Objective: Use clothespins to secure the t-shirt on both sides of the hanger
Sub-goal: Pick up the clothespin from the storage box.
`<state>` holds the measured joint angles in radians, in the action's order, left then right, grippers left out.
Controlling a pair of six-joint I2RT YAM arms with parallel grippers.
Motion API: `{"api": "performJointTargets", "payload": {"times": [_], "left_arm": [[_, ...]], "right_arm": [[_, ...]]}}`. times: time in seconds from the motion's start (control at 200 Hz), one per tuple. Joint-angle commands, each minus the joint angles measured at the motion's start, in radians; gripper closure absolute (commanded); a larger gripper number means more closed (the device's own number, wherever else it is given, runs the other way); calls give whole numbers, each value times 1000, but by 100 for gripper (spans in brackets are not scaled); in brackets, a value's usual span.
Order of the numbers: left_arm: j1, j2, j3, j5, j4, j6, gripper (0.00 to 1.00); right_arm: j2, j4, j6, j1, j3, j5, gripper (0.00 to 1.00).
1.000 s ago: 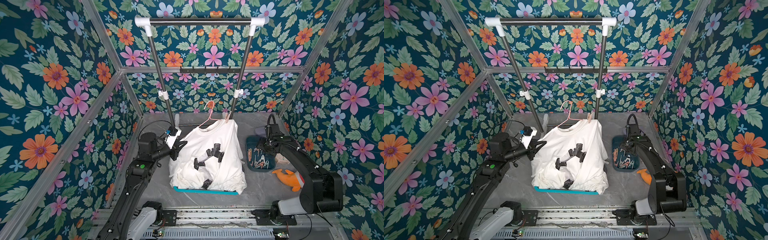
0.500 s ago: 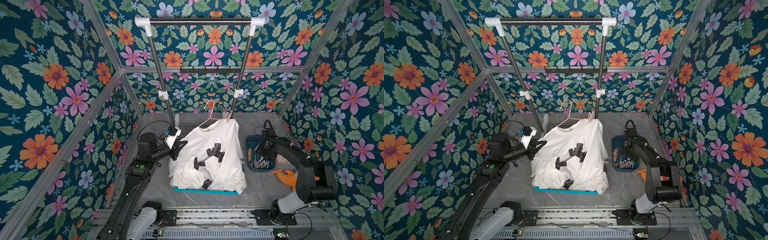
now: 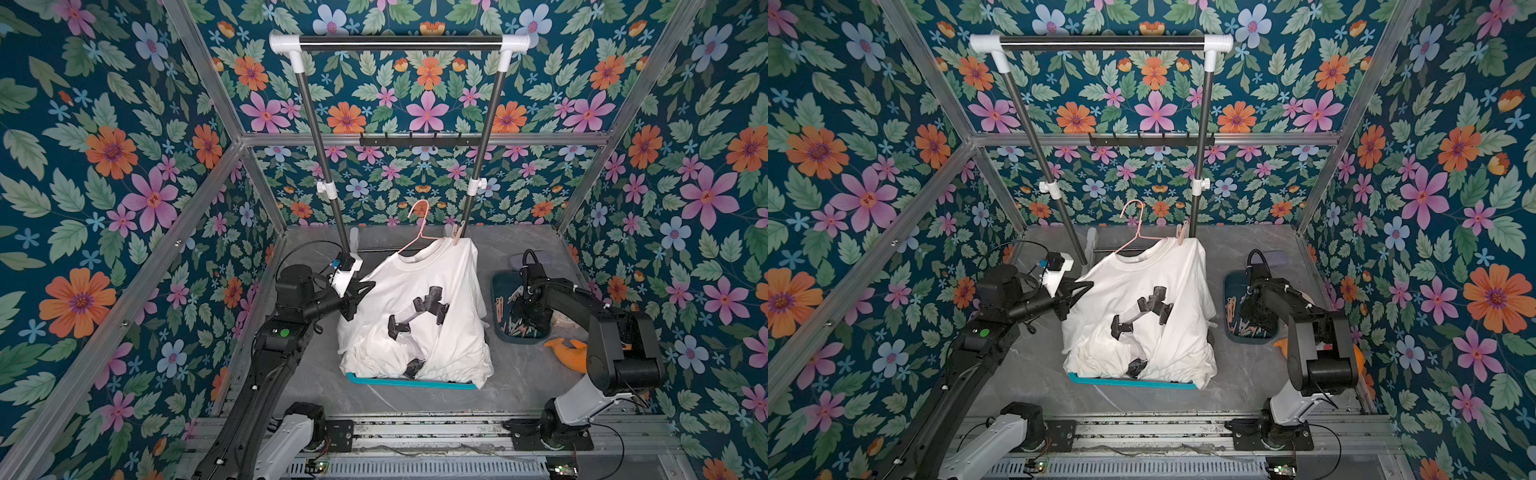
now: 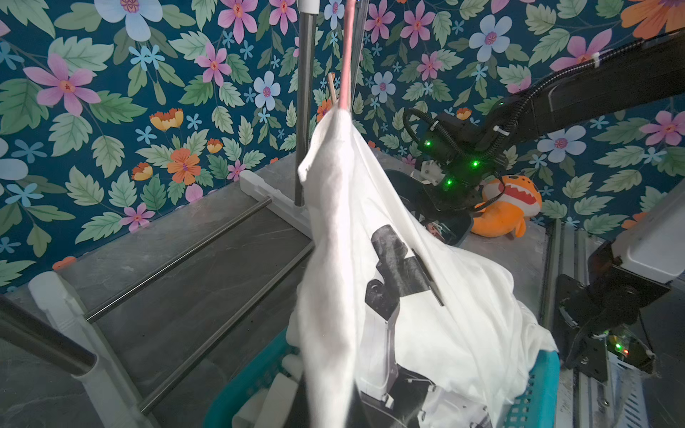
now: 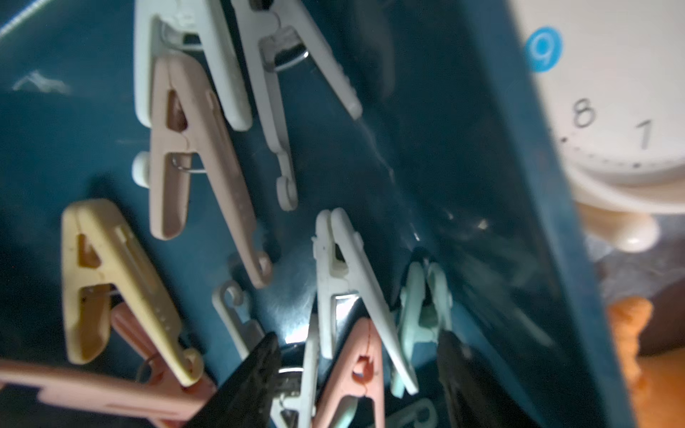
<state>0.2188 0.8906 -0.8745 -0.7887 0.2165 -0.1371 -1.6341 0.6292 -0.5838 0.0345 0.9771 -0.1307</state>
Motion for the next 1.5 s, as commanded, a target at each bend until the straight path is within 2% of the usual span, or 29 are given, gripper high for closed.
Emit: {"api": "performJointTargets", "payload": {"times": [0.0,0.145,0.31,0.365,0.435,0.55,0.67,0.75,0.84,1.0,1.145,1.37,1.495], "left_arm": [[0,0,-13,-4,-68,4,100],[0,2,-15,-20,-65,-15,100],[1,35,-4,-10,-70,-38,100],[0,49,-16,-23,-54,-49,100],[1,55,-14,-26,-53,-55,100],[1,56,0,-23,-68,-53,100],[1,51,-3,-21,-59,-55,100],[0,41,-4,-15,-60,-55,100],[0,36,-10,-10,-64,-56,100],[0,47,-15,-12,-63,-58,100],[1,47,-8,-6,-67,-58,100],[0,50,-15,2,-62,-59,100],[0,53,-15,5,-60,-58,100]], "right_arm": [[7,16,-26,-1,19,-6,32],[65,47,-13,12,28,52,28],[85,100,45,52,49,14,28],[72,103,83,59,54,20,32],[51,107,100,59,59,2,47],[6,71,147,60,64,45,64],[-53,44,151,63,84,81,72],[-66,26,149,72,92,94,72],[-71,14,149,76,94,88,65],[-107,24,146,76,115,67,66],[-126,8,149,76,122,70,73],[-171,7,166,76,147,53,98],[-185,5,197,75,165,45,100]]}}
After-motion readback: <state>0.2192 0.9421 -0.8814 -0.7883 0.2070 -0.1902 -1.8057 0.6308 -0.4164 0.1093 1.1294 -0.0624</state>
